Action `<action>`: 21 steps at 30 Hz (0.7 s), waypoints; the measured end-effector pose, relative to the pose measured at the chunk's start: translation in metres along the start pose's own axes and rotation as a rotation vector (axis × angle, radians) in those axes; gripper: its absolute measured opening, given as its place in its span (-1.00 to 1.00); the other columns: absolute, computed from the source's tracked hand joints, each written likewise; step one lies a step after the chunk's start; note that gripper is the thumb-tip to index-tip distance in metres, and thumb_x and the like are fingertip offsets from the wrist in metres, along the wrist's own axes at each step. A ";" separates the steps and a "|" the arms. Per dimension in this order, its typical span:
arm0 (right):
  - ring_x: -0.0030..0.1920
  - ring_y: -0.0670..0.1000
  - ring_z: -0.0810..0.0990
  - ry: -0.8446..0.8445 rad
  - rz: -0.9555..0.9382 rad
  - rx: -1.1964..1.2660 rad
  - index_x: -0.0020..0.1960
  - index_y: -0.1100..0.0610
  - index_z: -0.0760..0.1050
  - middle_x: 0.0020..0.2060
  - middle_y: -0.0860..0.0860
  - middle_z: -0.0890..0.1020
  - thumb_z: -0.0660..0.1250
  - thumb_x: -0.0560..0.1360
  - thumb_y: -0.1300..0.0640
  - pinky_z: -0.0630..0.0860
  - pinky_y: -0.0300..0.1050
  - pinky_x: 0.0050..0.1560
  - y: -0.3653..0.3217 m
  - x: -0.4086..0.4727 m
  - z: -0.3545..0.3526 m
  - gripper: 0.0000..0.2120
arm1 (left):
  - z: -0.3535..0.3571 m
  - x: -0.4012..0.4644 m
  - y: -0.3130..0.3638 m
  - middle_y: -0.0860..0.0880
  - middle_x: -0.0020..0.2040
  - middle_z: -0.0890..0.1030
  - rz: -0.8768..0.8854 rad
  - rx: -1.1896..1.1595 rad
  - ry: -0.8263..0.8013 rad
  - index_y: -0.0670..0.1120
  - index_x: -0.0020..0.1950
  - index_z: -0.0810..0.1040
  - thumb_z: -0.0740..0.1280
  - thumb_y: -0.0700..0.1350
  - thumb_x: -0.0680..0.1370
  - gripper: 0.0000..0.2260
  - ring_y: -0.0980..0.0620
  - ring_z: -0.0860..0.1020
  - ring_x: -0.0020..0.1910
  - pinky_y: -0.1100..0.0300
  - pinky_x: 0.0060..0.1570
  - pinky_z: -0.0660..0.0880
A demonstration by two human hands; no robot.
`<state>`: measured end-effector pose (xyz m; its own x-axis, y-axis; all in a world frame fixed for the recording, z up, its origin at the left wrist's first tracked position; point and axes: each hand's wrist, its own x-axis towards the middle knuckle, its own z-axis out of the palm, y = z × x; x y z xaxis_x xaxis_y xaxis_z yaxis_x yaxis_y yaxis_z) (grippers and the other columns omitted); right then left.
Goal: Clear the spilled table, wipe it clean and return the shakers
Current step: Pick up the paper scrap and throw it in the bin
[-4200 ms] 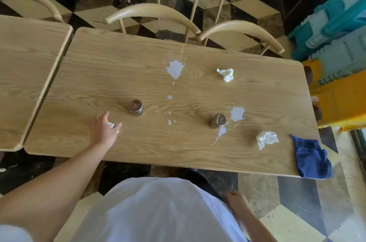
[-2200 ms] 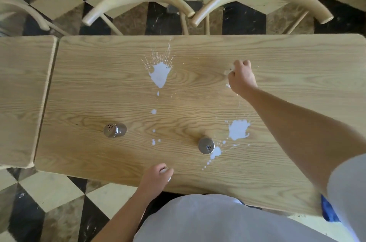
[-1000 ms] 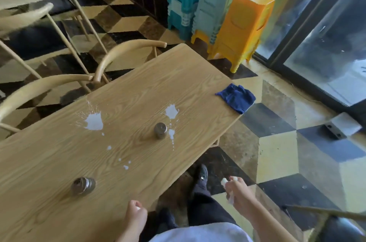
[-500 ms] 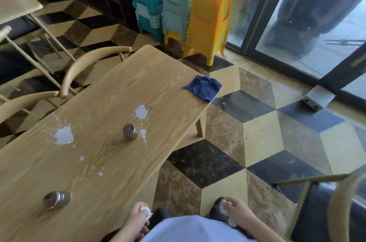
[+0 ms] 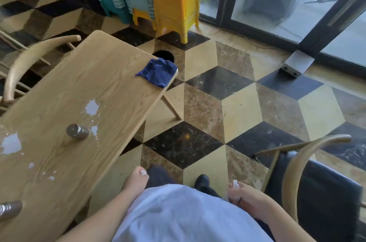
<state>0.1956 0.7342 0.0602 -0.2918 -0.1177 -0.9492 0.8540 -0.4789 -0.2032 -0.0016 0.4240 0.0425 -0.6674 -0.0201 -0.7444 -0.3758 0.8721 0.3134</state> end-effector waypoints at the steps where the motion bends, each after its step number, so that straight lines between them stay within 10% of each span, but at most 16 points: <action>1: 0.07 0.22 0.62 0.009 0.015 -0.021 0.35 0.28 0.31 0.28 0.26 0.48 0.70 0.17 0.19 0.60 0.04 0.03 0.003 0.002 -0.005 -0.12 | 0.002 -0.002 0.014 -0.09 -0.07 0.57 0.008 0.021 -0.009 -0.04 -0.04 0.45 0.19 -0.13 0.59 -0.93 -0.06 0.53 -0.12 0.14 -0.25 0.39; 3: -0.02 0.19 0.56 0.053 0.018 -0.002 0.16 0.21 0.36 0.34 0.25 0.13 0.58 0.30 0.30 0.53 0.02 -0.02 0.006 0.003 -0.010 -0.45 | 0.007 0.000 0.034 -0.08 -0.04 0.56 0.029 0.082 -0.046 -0.05 0.01 0.46 0.20 -0.14 0.59 -0.94 -0.03 0.53 -0.11 0.15 -0.25 0.39; 4: -0.09 0.18 0.53 0.084 0.015 0.017 0.12 0.21 0.36 -0.05 0.01 0.39 0.52 0.35 0.32 0.51 -0.01 -0.08 0.008 0.007 -0.014 -0.55 | 0.011 0.002 0.043 -0.08 -0.03 0.56 0.035 0.111 -0.074 -0.05 0.03 0.46 0.19 -0.13 0.59 -0.93 -0.02 0.52 -0.10 0.15 -0.25 0.38; 7: -0.35 0.09 0.52 0.156 -0.016 0.095 0.03 0.23 0.37 -0.27 0.20 0.54 0.30 0.47 0.41 0.51 -0.12 -0.37 0.000 0.010 -0.022 -0.80 | 0.020 0.013 0.067 -0.05 0.02 0.55 0.053 0.192 -0.137 -0.02 0.08 0.45 0.17 -0.08 0.61 -0.89 0.00 0.52 -0.06 0.15 -0.23 0.39; 14: -0.38 0.07 0.55 0.390 -0.009 0.024 -0.18 0.20 0.40 -0.37 0.13 0.57 0.25 0.55 0.32 0.48 -0.17 -0.36 -0.057 0.020 -0.048 -0.85 | 0.012 0.086 0.150 -0.11 -0.08 0.57 0.027 0.101 -0.223 -0.07 -0.07 0.47 0.23 -0.20 0.55 -0.94 -0.08 0.54 -0.11 0.06 -0.08 0.47; 21: -0.18 0.08 0.56 0.655 0.057 -0.281 0.07 0.20 0.49 -0.14 0.11 0.61 0.20 0.61 0.03 0.47 -0.09 -0.13 -0.166 0.036 -0.075 -0.76 | -0.017 0.161 0.289 -0.10 -0.36 0.48 0.036 0.048 -0.266 -0.07 -0.06 0.45 0.20 -0.20 0.51 -0.93 -0.01 0.37 -0.51 0.27 -0.51 0.24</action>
<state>0.0755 0.8749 0.0413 -0.0003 0.4530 -0.8915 0.9647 -0.2347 -0.1196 -0.2284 0.6648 0.0235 -0.4846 0.1349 -0.8643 -0.3201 0.8922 0.3187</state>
